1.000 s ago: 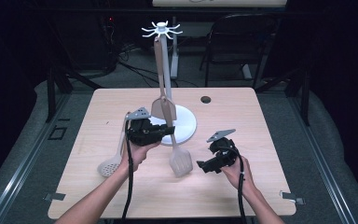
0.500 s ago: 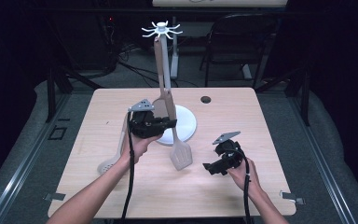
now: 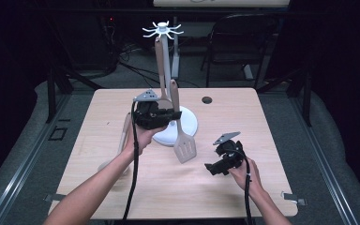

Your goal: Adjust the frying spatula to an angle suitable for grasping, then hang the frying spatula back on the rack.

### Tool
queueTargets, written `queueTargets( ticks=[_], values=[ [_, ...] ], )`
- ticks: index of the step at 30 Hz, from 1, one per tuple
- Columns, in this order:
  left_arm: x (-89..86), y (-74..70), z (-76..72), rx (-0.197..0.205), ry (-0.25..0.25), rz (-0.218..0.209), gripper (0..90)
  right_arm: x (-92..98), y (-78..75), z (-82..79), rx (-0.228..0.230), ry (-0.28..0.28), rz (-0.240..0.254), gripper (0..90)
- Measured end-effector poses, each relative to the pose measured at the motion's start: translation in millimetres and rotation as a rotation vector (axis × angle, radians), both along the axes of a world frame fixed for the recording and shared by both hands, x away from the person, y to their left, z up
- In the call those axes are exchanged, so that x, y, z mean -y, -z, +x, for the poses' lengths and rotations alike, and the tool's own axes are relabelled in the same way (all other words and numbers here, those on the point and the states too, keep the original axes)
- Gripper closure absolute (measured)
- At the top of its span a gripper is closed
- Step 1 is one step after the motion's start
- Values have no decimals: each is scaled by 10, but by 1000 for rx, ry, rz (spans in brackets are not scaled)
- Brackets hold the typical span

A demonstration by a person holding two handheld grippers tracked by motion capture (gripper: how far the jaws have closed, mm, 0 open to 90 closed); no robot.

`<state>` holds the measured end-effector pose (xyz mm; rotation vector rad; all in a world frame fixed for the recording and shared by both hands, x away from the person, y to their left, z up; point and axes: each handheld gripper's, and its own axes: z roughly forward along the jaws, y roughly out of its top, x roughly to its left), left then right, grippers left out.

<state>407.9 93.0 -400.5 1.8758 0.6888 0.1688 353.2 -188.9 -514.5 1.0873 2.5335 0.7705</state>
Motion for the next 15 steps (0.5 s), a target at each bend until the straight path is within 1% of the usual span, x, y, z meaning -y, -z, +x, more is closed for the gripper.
queueTargets(
  ticks=[2, 3, 4, 5, 7, 9, 10, 11, 12, 13, 15],
  values=[
    [3, -16, 4, 1, 0, 4, 775, -15, 19, 17, -4, -8, -10, 0],
    [4, -36, 9, 2, 1, 11, 775, -27, 34, 29, 1, -12, -3, 0],
    [8, -71, 21, 8, -4, 15, 775, -35, 35, 40, 2, -17, -27, 0],
    [9, -93, 29, 9, -7, 18, 775, -43, 41, 50, 4, -25, -32, 0],
    [9, -113, 36, 11, -7, 16, 775, -47, 48, 59, 5, -30, -29, 0],
    [6, -156, 51, 13, -13, 14, 775, -62, 74, 88, 0, -56, -7, 0],
    [7, -173, 61, 13, -21, 9, 775, -71, 75, 93, -9, -63, -11, 0],
    [10, -189, 71, 11, -28, 7, 775, -71, 75, 93, -9, -63, -11, 0],
    [13, -205, 84, 9, -34, 5, 775, -91, 94, 108, -10, -81, -9, 0],
    [20, -220, 94, 7, -41, 3, 775, -91, 94, 108, -10, -81, -9, 0],
    [45, -264, 116, 13, -49, 11, 775, -113, 123, 121, -16, -105, 0, 0]
  ],
)
